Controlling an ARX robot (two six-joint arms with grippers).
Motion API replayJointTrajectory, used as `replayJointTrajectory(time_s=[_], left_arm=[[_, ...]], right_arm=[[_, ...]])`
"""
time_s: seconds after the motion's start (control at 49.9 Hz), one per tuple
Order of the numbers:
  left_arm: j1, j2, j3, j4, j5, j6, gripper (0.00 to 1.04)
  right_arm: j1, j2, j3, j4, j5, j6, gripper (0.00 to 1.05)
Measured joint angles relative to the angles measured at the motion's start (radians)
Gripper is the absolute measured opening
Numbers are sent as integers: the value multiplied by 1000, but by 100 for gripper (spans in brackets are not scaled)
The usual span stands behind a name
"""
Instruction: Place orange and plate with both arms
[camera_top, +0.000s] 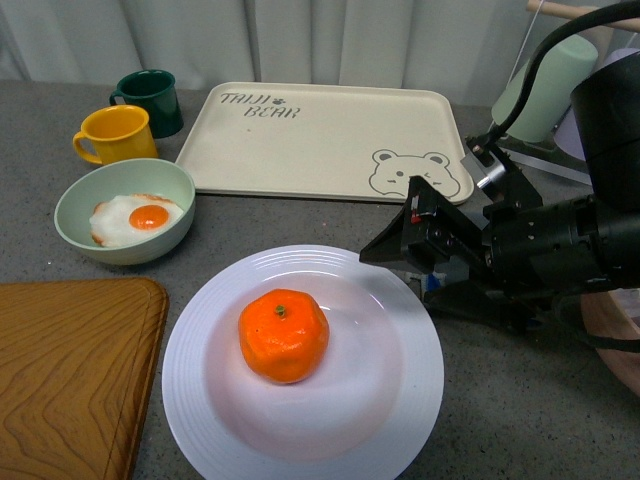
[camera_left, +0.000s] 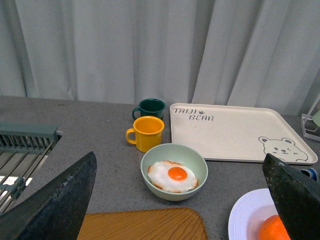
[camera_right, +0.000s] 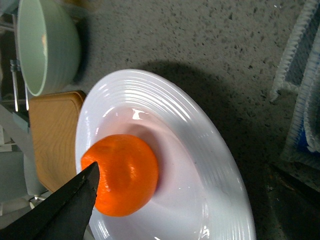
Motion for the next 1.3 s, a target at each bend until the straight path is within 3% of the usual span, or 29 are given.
replayJointTrajectory(time_s=[0.28, 0.641, 0.741, 0.961, 1.302], left_arm=[[0, 0, 0, 0, 0, 0, 98], [0, 0, 0, 0, 0, 0, 98], [0, 0, 0, 0, 0, 0, 98], [0, 0, 0, 0, 0, 0, 98], [0, 0, 0, 0, 0, 0, 98]], right_arm=[[28, 70, 34, -17, -16, 8, 94], [29, 132, 67, -66, -27, 24, 17], [29, 121, 69, -58, -74, 21, 7], [26, 97, 54, 12, -77, 24, 3], [-11, 80, 11, 259, -104, 127, 3]])
